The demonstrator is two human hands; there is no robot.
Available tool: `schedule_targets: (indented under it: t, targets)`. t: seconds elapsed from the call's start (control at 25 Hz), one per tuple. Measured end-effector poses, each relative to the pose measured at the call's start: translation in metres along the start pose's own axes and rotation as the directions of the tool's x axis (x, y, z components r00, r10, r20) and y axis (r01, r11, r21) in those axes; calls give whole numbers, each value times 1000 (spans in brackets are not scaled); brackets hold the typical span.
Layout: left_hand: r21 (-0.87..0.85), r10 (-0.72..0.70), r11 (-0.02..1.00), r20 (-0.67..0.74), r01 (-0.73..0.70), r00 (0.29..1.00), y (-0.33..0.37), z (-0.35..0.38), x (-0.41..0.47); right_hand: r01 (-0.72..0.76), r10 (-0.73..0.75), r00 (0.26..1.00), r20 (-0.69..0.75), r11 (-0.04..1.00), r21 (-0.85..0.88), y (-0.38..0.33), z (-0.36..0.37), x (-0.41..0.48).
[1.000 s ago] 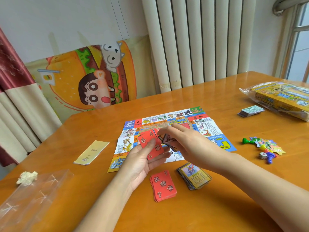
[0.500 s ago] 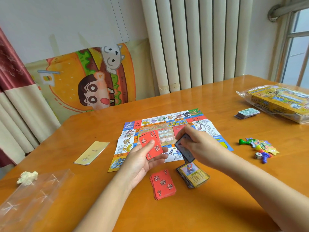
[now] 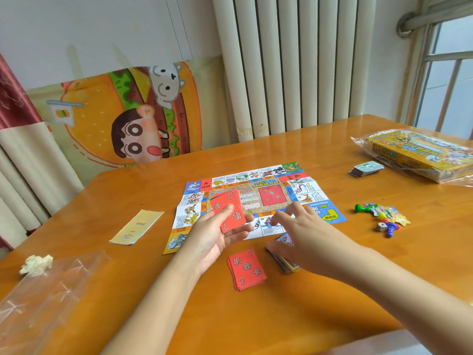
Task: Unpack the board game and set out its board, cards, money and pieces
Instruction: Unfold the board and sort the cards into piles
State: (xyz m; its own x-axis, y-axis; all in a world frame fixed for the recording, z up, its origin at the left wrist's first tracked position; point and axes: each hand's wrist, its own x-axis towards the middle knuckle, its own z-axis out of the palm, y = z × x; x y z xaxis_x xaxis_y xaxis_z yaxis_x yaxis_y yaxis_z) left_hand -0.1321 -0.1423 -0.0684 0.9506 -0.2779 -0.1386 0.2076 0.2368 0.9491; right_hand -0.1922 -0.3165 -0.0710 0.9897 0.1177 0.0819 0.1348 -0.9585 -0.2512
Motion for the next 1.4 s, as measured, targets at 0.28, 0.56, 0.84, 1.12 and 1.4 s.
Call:
schedule_targets:
  t: [0.28, 0.56, 0.84, 1.12, 1.4]
  targets:
    - [-55, -62, 996, 37, 64, 997, 2, -3, 1, -50, 124, 943, 308, 970, -238, -20, -14, 0]
    - [-103, -84, 991, 53, 89, 995, 0, -4, 3, -129, 189, 962, 196, 950, -285, -34, 2, 4]
    - [-37, 62, 997, 32, -61, 998, -7, -6, 8, -57, 50, 997, -55, 990, -130, -15, -13, 18]
    - [409, 226, 891, -17, -199, 974, -14, -10, 11, 299, -294, 951, -98, 793, 530, -5, -21, 73]
    - [598, 160, 777, 111, -194, 981, -18, -7, 11, 470, -496, 869, -1, 823, 318, 11, -11, 69]
